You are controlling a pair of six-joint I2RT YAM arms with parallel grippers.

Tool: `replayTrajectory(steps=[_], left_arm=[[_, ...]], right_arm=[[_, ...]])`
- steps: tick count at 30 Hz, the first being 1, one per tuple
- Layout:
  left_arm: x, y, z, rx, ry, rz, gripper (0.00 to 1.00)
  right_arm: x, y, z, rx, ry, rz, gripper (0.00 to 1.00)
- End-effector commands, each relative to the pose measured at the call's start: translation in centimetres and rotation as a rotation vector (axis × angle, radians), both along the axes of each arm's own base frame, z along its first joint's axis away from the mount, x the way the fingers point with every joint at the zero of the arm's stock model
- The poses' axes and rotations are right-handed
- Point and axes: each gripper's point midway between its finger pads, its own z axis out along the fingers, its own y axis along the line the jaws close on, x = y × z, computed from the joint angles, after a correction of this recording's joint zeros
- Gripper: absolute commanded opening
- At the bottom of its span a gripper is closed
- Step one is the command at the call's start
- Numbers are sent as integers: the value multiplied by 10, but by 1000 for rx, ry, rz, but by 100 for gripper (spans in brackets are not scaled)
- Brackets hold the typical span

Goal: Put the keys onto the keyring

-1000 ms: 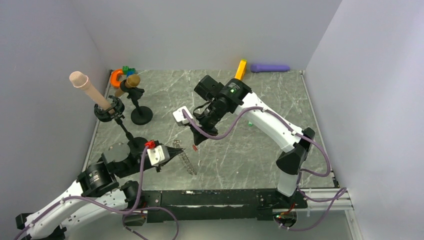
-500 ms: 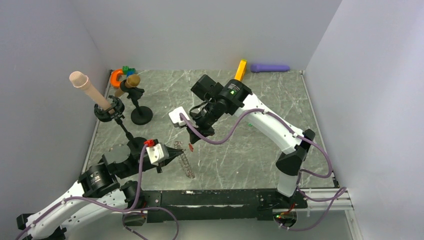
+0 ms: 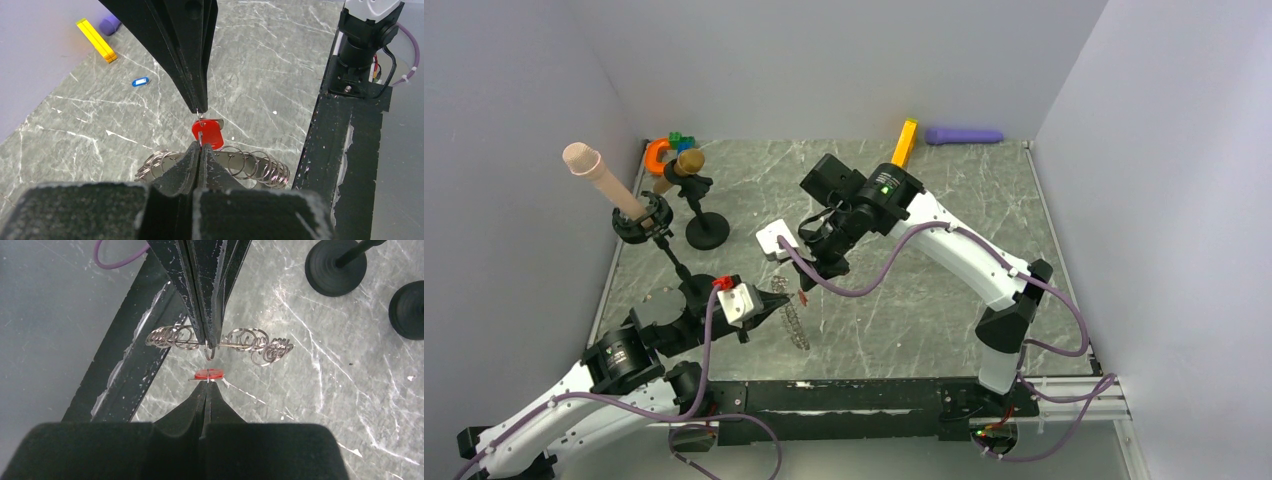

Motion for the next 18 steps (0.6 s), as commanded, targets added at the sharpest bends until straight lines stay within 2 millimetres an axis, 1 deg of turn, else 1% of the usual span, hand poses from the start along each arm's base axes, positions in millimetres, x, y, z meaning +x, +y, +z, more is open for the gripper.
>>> replayTrajectory(steps=[1, 18], left_arm=[[3, 0, 23, -77, -31, 22, 0], [6, -1, 24, -82, -37, 32, 0]], right_arm=[[4, 6, 12, 49, -40, -9, 0], [0, 6, 13, 53, -18, 3, 0]])
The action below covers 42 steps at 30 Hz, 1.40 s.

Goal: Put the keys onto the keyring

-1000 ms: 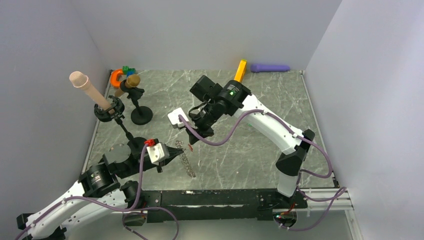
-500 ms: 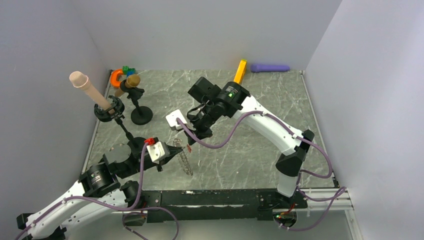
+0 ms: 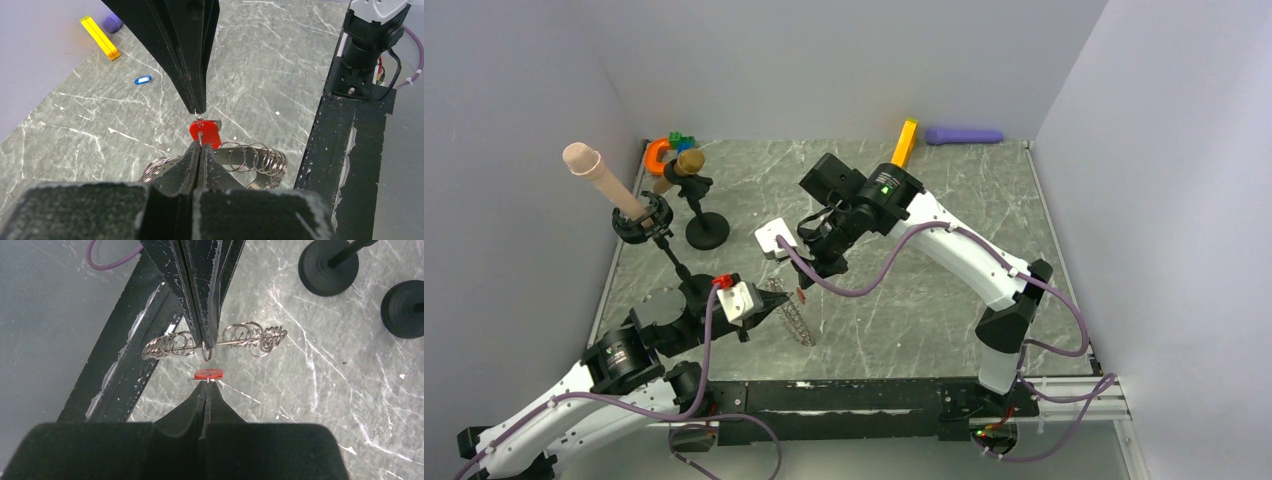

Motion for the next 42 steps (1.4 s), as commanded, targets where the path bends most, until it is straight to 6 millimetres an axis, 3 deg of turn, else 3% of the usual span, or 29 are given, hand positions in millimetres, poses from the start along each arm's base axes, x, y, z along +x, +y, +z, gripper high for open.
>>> replayTrajectory(steps=[1, 42], left_arm=[[4, -2, 24, -79, -44, 15, 0], [3, -3, 24, -85, -47, 5, 0]], right_arm=[[-4, 3, 12, 43, -2, 14, 0], [-3, 3, 11, 44, -5, 12, 0]])
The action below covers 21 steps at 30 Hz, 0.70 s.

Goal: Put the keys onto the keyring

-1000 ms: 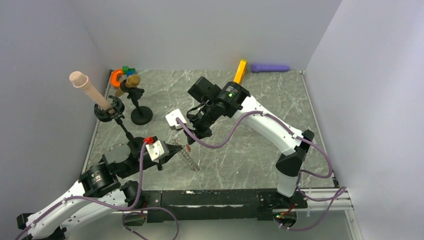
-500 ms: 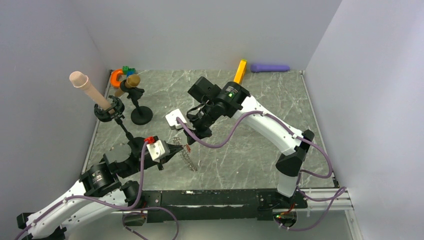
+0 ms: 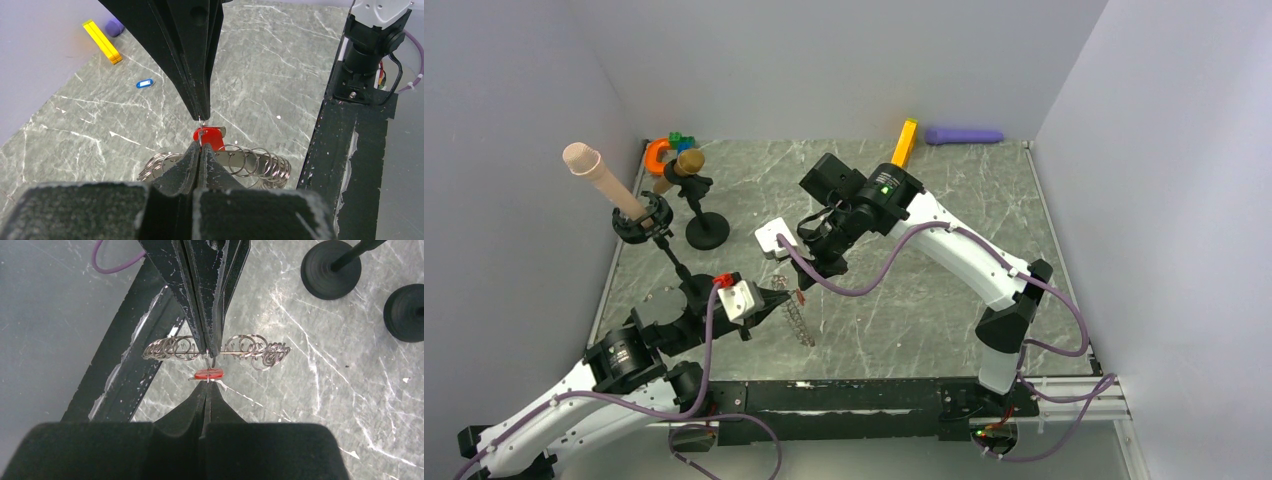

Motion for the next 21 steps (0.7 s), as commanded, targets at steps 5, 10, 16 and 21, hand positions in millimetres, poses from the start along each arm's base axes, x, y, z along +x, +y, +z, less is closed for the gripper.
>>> replayTrajectory(steps=[5, 10, 16, 21], left_arm=[[0, 0, 22, -72, -40, -1, 0], [-2, -1, 22, -73, -41, -12, 0], [-5, 0, 20, -65, -54, -30, 0], [-13, 4, 12, -10, -102, -72, 0]], right_arm=[[-2, 2, 11, 38, -17, 7, 0], [-1, 3, 11, 40, -19, 7, 0], [-3, 1, 10, 35, -17, 15, 0], [-13, -6, 10, 40, 0, 73, 0]])
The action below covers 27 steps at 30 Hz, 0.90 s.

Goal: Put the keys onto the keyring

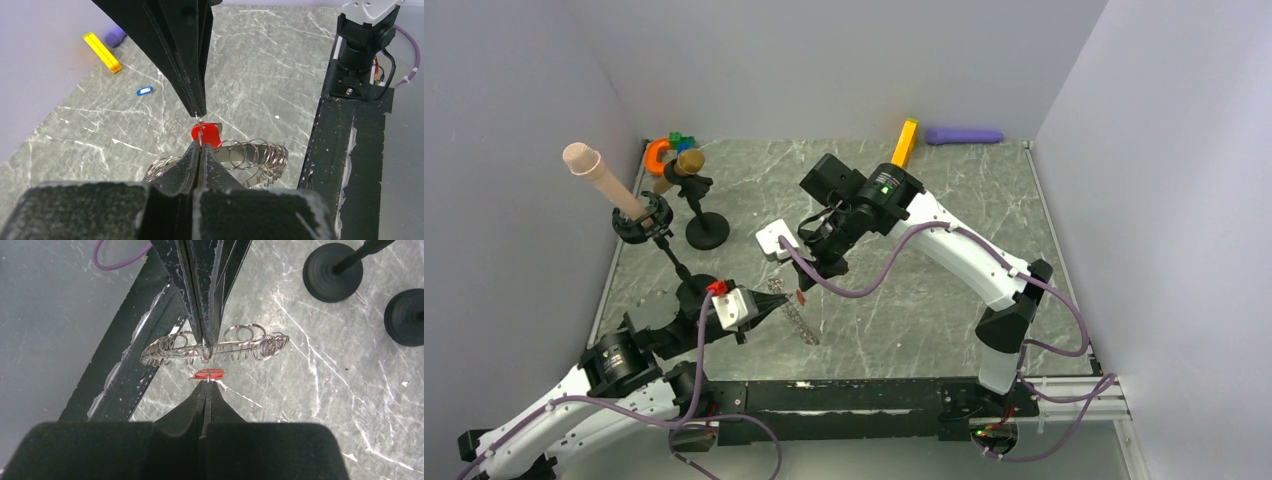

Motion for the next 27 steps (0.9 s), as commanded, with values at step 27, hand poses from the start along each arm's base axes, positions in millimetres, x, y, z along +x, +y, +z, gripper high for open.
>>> replayTrajectory(steps=[27], left_arm=[[-9, 1, 8, -1, -157, -77, 0]], right_arm=[[-5, 7, -3, 92, -78, 156, 0]])
